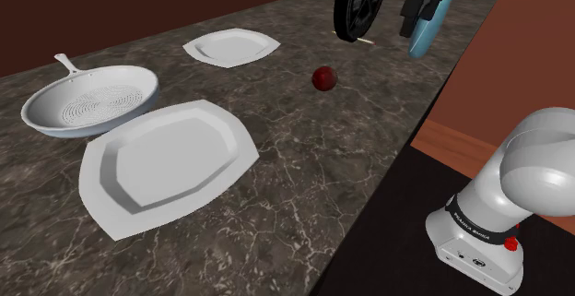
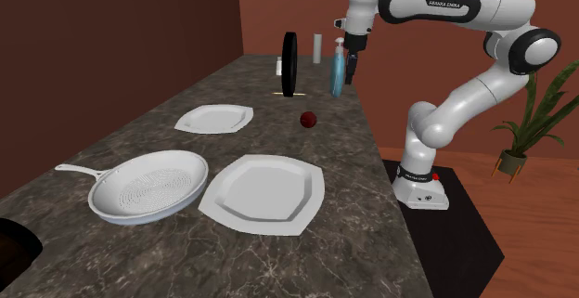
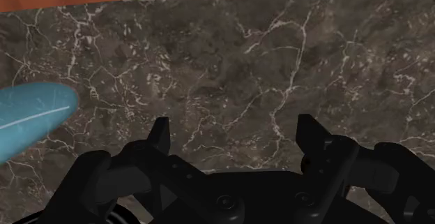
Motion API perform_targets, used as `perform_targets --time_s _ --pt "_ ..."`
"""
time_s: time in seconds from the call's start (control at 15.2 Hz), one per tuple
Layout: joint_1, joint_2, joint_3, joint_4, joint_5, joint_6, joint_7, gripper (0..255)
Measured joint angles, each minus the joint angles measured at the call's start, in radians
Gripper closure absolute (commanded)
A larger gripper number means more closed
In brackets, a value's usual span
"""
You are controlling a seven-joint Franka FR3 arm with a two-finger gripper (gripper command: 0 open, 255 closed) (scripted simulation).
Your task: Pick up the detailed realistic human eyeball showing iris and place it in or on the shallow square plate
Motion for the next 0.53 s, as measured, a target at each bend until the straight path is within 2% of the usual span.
perform_targets --time_s 0.13,0.53 --pt "0.005 0.015 0.002 0.001 0.003 0.014 -0.003 0" --pt "0.059 0.136 0.032 -0.01 0.032 0.154 -0.04 0"
